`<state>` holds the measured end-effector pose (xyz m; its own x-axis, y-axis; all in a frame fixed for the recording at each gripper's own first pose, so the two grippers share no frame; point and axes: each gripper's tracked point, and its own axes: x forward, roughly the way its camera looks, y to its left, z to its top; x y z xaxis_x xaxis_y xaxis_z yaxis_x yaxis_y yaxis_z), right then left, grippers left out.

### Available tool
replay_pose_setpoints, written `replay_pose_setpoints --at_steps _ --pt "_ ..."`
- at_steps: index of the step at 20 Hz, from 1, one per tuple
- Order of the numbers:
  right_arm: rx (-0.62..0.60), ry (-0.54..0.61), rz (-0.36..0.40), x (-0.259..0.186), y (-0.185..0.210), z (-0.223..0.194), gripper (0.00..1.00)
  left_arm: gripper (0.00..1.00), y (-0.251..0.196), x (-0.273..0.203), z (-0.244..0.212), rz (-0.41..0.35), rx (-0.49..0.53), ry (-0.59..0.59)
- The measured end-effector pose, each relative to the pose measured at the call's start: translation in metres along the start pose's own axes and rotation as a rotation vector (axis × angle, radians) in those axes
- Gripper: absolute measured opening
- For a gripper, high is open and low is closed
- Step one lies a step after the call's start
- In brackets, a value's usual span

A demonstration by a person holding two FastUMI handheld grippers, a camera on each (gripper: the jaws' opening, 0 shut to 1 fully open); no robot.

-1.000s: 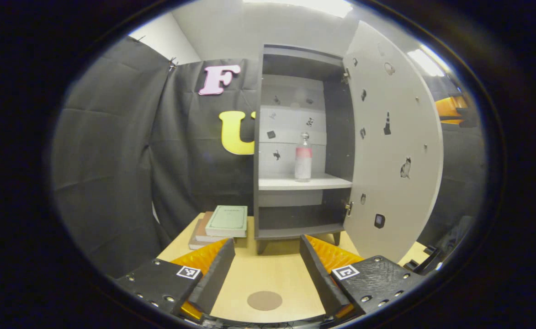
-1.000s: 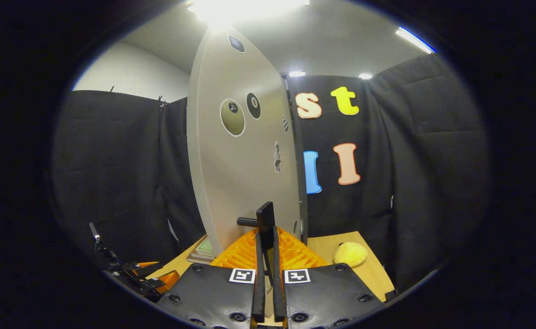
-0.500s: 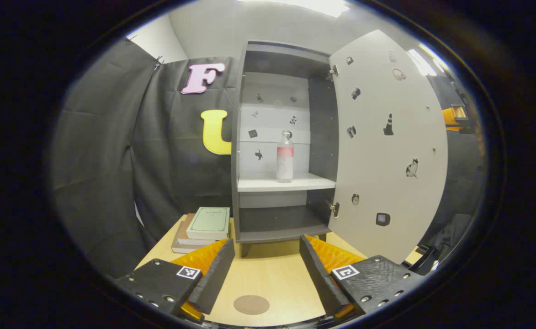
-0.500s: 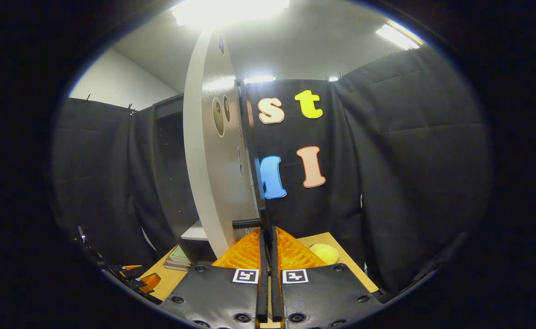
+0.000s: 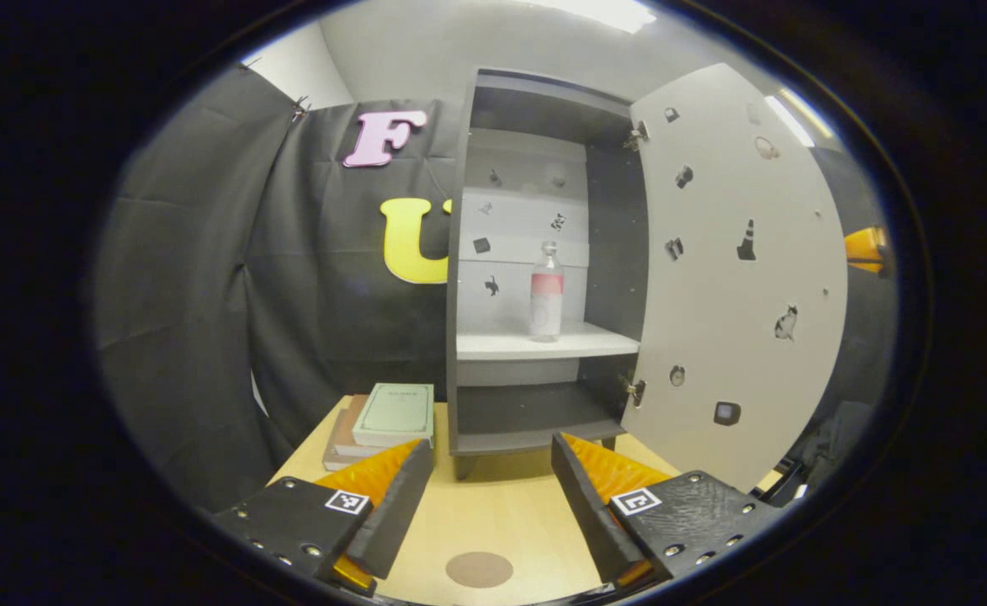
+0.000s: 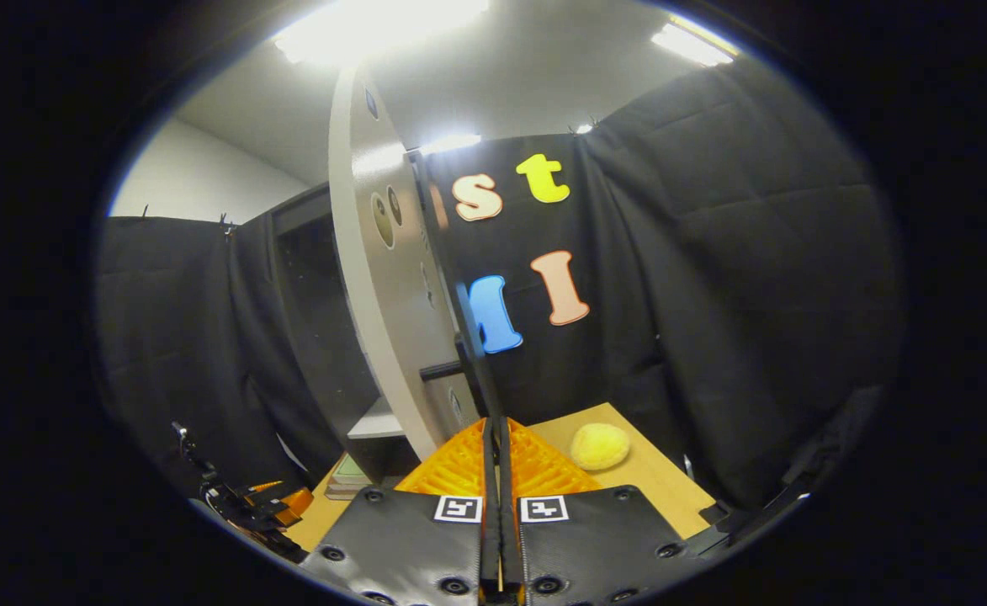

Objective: Open the cabinet door with the right hand, grasp the bottle in the cabinet with the left hand and place it on the coaster, then close the cabinet door with the right hand.

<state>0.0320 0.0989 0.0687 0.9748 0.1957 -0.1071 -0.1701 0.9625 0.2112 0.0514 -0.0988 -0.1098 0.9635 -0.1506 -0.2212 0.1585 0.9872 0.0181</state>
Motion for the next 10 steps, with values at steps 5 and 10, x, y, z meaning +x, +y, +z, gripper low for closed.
replay_pose_setpoints --at_steps 5,10 --pt "0.092 0.027 -0.121 0.000 -0.044 -0.004 0.02 0.88 -0.009 0.046 0.033 -0.026 -0.029 -0.055" --pt "0.077 -0.006 -0.191 0.035 -0.065 0.012 0.03 0.87 -0.037 0.102 0.078 -0.142 -0.001 -0.088"
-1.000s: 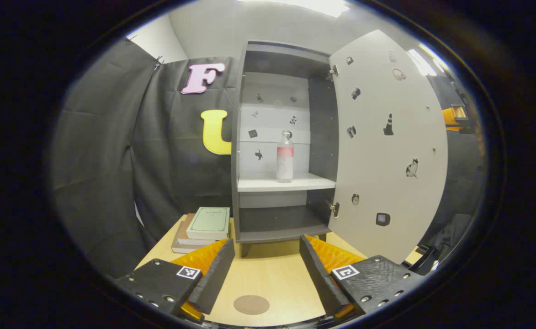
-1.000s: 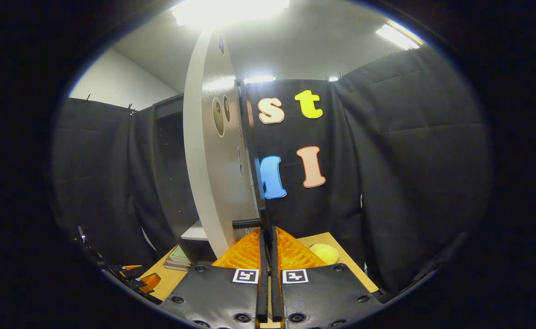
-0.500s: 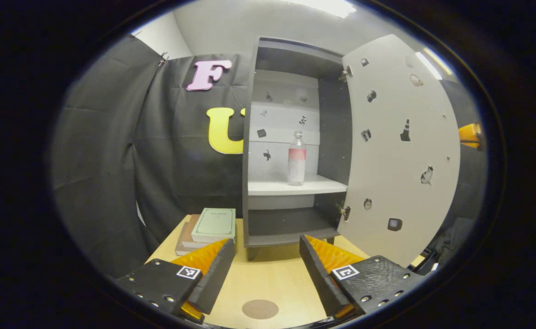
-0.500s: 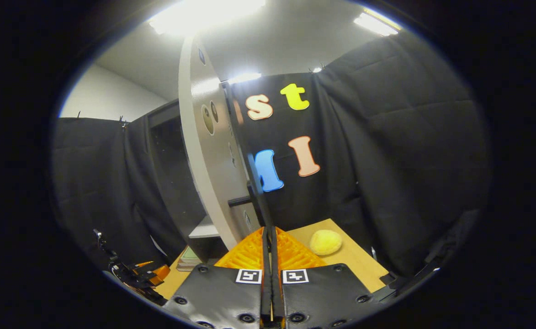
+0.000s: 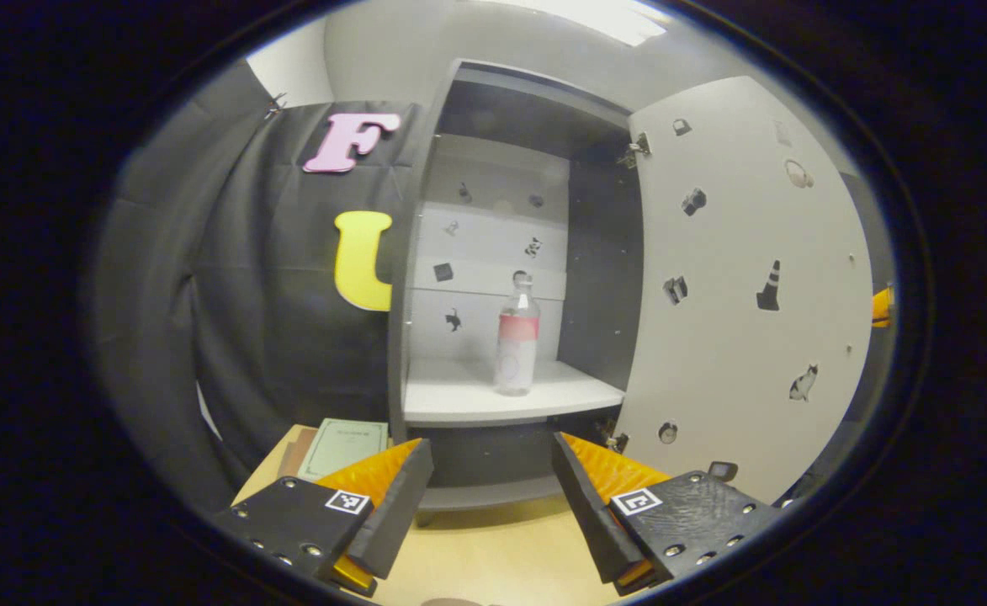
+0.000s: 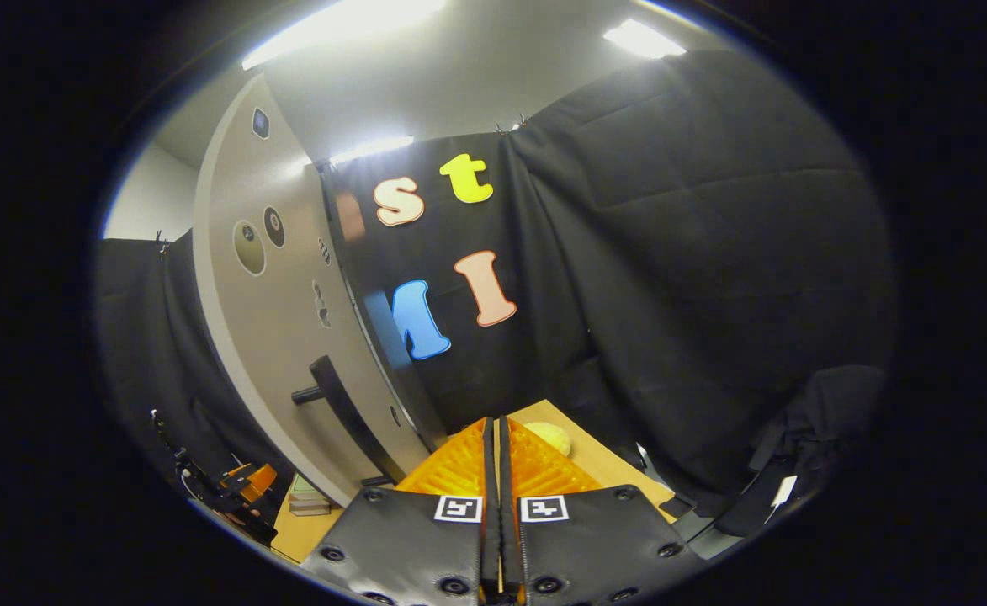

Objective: Open the cabinet door with the right hand, grasp the bottle in the cabinet with the left hand and place it on the coaster, then close the cabinet door with the right hand.

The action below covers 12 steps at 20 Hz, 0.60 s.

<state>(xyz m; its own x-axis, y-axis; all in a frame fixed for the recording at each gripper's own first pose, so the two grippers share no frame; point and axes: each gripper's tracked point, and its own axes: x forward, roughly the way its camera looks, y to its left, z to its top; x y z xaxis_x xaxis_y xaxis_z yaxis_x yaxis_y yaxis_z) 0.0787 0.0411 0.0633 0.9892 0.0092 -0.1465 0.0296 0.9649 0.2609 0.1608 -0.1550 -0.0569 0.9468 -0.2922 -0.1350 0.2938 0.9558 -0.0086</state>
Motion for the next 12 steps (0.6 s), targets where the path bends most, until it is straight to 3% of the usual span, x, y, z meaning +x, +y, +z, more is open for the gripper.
replay_pose_setpoints --at_steps 2,4,5,6,9,11,12 --pt "-0.011 -0.003 -0.019 0.021 -0.005 0.003 0.03 0.90 -0.001 0.026 0.020 -0.011 0.000 -0.022" --pt "0.002 -0.001 -0.013 0.043 -0.007 0.008 0.00 0.87 -0.009 0.051 0.042 -0.033 -0.006 -0.044" --pt "0.012 0.000 -0.014 0.054 -0.008 0.007 0.09 0.88 -0.009 0.062 0.055 -0.035 0.002 -0.058" --pt "0.018 0.008 -0.027 0.065 -0.012 0.006 0.04 0.90 -0.008 0.074 0.067 -0.037 0.017 -0.071" --pt "-0.042 0.020 -0.076 0.094 -0.026 0.000 0.24 0.86 -0.009 0.113 0.095 -0.036 0.056 -0.098" --pt "-0.050 0.029 -0.068 0.109 -0.028 -0.001 0.39 0.88 -0.012 0.140 0.105 -0.038 0.042 -0.102" --pt "-0.055 0.031 -0.057 0.118 -0.028 -0.002 0.42 0.88 -0.013 0.153 0.107 -0.041 0.028 -0.098"
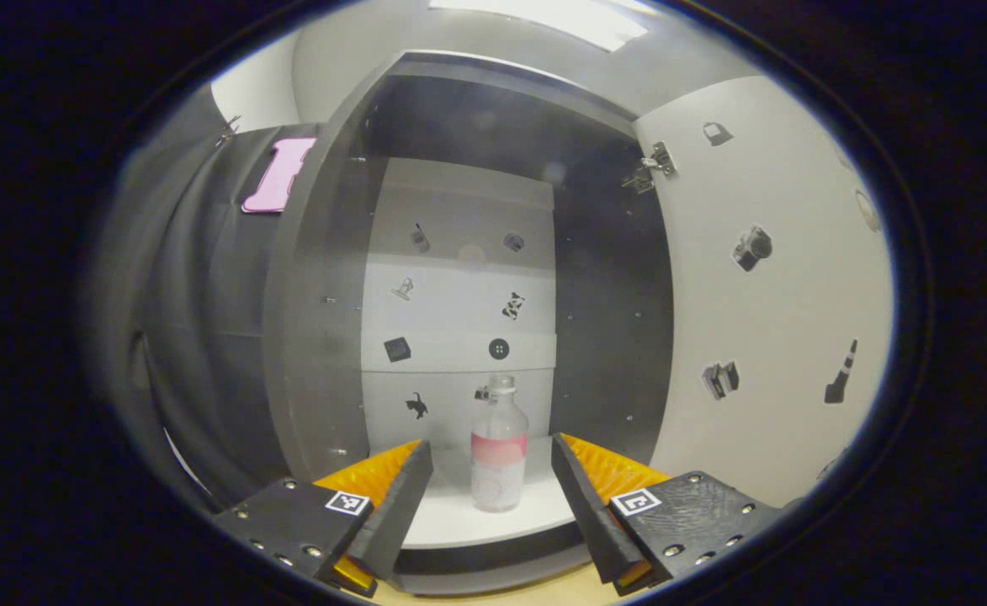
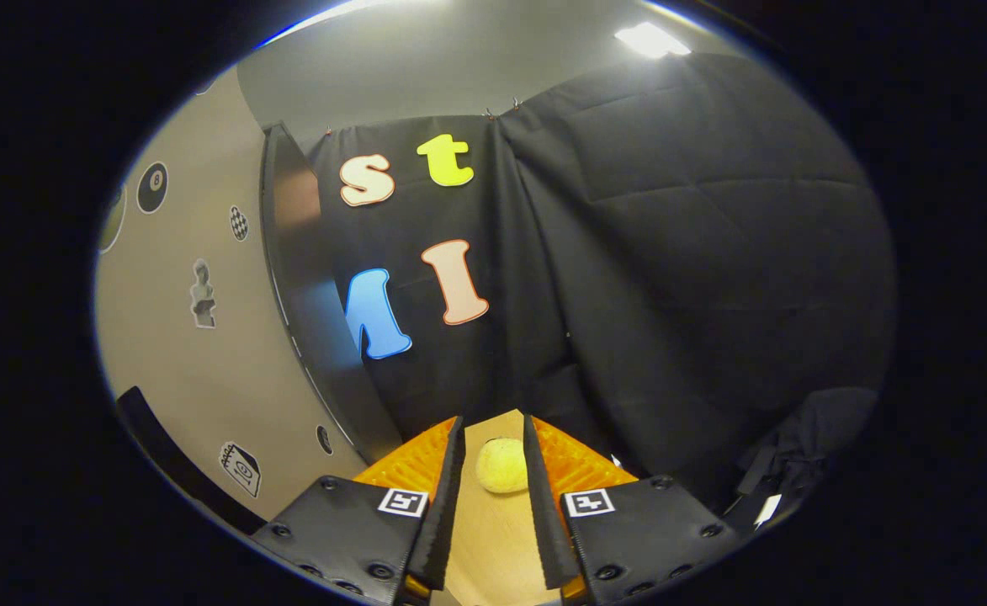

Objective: Open the cabinet door with the right hand, grasp the bottle in the cabinet with the left hand and place it on the coaster, then close the cabinet door with the right hand.

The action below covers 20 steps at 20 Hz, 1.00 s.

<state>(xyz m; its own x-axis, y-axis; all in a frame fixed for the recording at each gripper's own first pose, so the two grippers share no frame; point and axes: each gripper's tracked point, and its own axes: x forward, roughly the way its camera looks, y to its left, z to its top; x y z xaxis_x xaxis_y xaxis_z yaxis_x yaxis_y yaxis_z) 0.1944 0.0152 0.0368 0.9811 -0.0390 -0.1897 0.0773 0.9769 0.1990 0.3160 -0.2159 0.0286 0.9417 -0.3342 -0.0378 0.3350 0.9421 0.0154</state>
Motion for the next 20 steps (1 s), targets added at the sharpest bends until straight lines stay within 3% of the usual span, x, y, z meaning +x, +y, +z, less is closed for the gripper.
replay_pose_setpoints --at_steps 3,11,20 --pt "-0.030 0.013 0.005 0.020 -0.009 -0.001 0.95 0.88 0.000 0.037 0.000 0.007 -0.040 0.010" --pt "-0.052 0.018 -0.009 0.055 -0.030 -0.002 0.96 0.86 0.001 0.101 -0.036 0.021 -0.053 0.063" --pt "-0.007 0.036 -0.020 0.068 -0.041 -0.012 0.96 0.87 0.004 0.119 -0.063 0.023 -0.042 0.102"
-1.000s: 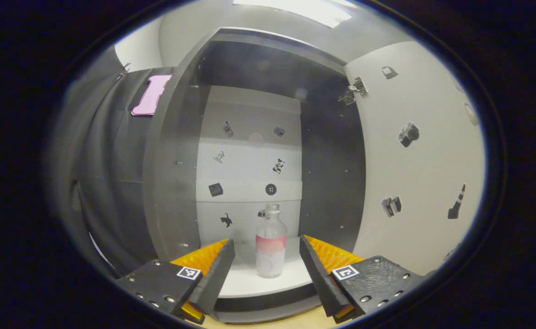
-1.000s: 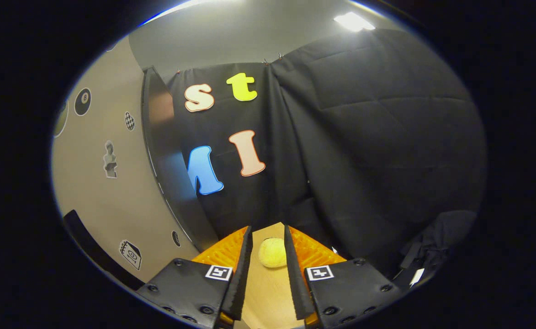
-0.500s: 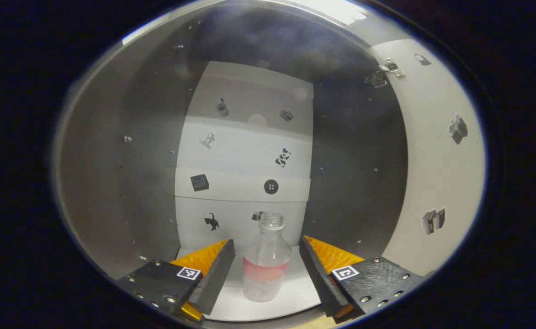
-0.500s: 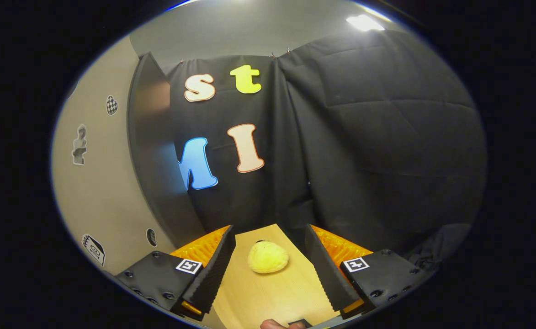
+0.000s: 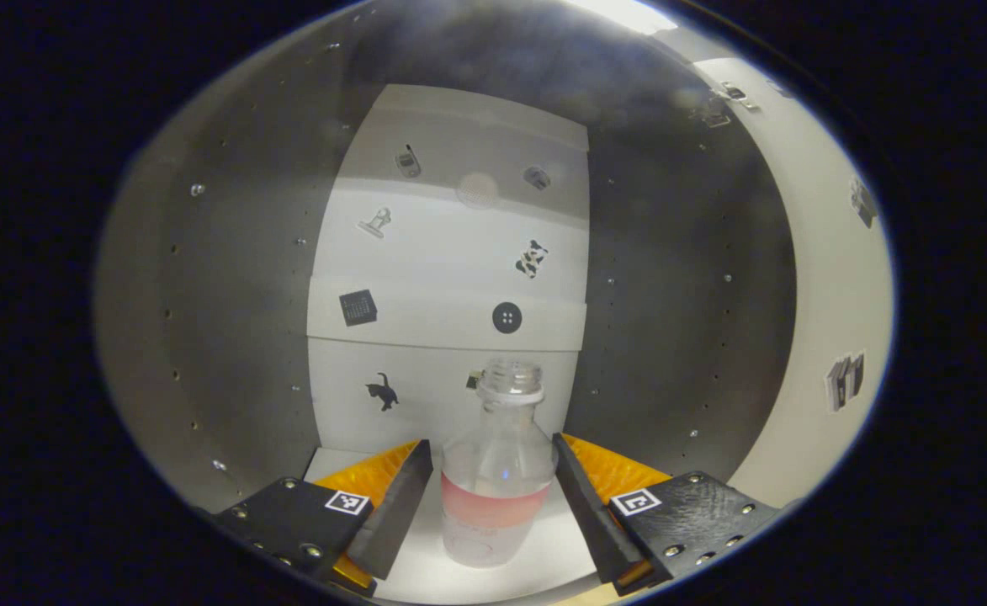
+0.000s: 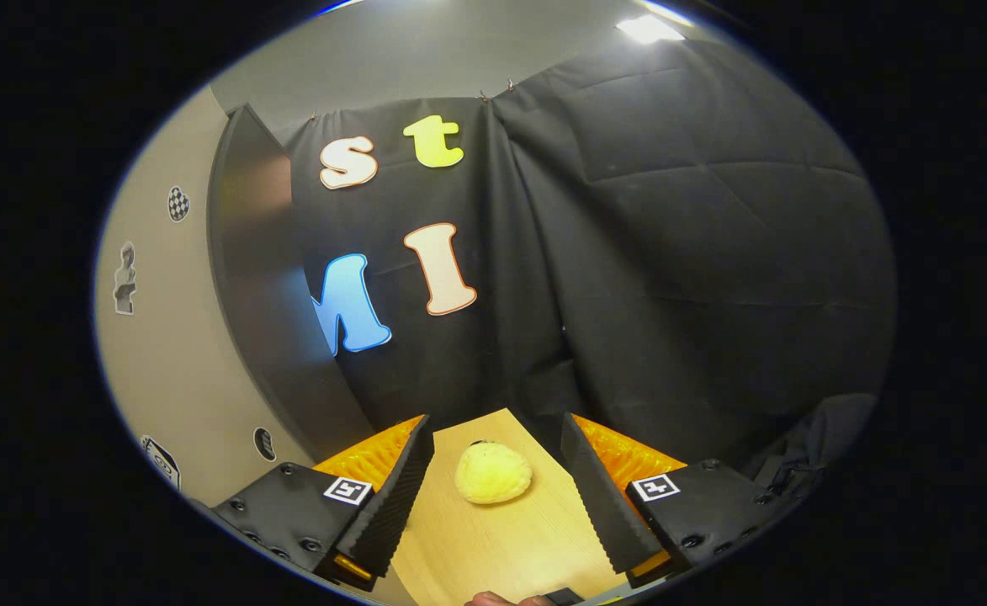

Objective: Open the cabinet door with the right hand, grasp the bottle in the cabinet with the left hand and place it on the coaster, then close the cabinet door with the right hand.

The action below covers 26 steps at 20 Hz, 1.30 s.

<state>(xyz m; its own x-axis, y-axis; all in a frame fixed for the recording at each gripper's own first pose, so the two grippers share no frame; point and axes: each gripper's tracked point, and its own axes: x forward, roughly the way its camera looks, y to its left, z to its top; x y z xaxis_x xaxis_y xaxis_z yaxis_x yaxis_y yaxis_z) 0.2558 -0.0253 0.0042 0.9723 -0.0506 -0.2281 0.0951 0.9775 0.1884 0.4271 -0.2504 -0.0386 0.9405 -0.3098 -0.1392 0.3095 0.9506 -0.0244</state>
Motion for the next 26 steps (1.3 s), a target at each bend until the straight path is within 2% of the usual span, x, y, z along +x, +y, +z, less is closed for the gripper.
replay_pose_setpoints --at_steps 8,9,10,15,16,17,18,19,21,22,23,24,25,26 --pt "0.006 0.006 0.000 0.002 -0.003 -0.006 0.96 0.88 -0.008 -0.007 -0.005 -0.017 0.058 -0.003" --pt "0.010 0.004 0.000 0.003 -0.003 -0.005 0.96 0.75 -0.008 0.002 -0.011 -0.017 0.071 0.004" --pt "0.015 0.004 0.002 0.004 -0.002 -0.006 0.96 0.72 -0.009 0.001 -0.010 -0.024 0.080 0.001" --pt "0.010 0.003 0.014 0.014 0.001 -0.004 0.96 0.74 -0.010 -0.005 -0.010 -0.028 0.079 0.000" --pt "0.008 0.004 0.020 0.015 0.003 -0.004 0.96 0.74 -0.010 -0.010 -0.010 -0.027 0.080 0.000" --pt "0.006 0.005 0.025 0.016 0.004 -0.004 0.89 0.74 -0.010 -0.016 -0.008 -0.028 0.082 -0.001" --pt "0.005 0.005 0.030 0.016 0.006 -0.005 0.89 0.74 -0.011 -0.023 -0.007 -0.033 0.082 -0.003" --pt "0.003 0.003 0.036 0.016 0.007 -0.004 0.96 0.74 -0.012 -0.029 -0.005 -0.039 0.080 -0.005" --pt "0.003 0.000 0.046 0.014 0.010 -0.005 0.96 0.74 -0.013 -0.041 -0.001 -0.043 0.079 -0.013" --pt "0.004 0.000 0.051 0.010 0.011 -0.007 0.89 0.74 -0.014 -0.051 0.002 -0.045 0.077 -0.018" --pt "0.006 -0.002 0.057 0.006 0.012 -0.007 0.89 0.74 -0.015 -0.059 0.004 -0.046 0.073 -0.022" --pt "0.006 -0.003 0.062 0.002 0.013 -0.008 0.96 0.72 -0.017 -0.069 0.006 -0.049 0.070 -0.026" --pt "0.005 -0.002 0.068 -0.003 0.014 -0.008 0.89 0.72 -0.018 -0.080 0.007 -0.046 0.069 -0.028" --pt "0.004 -0.001 0.074 -0.008 0.015 -0.009 0.89 0.74 -0.019 -0.093 0.008 -0.044 0.068 -0.031"
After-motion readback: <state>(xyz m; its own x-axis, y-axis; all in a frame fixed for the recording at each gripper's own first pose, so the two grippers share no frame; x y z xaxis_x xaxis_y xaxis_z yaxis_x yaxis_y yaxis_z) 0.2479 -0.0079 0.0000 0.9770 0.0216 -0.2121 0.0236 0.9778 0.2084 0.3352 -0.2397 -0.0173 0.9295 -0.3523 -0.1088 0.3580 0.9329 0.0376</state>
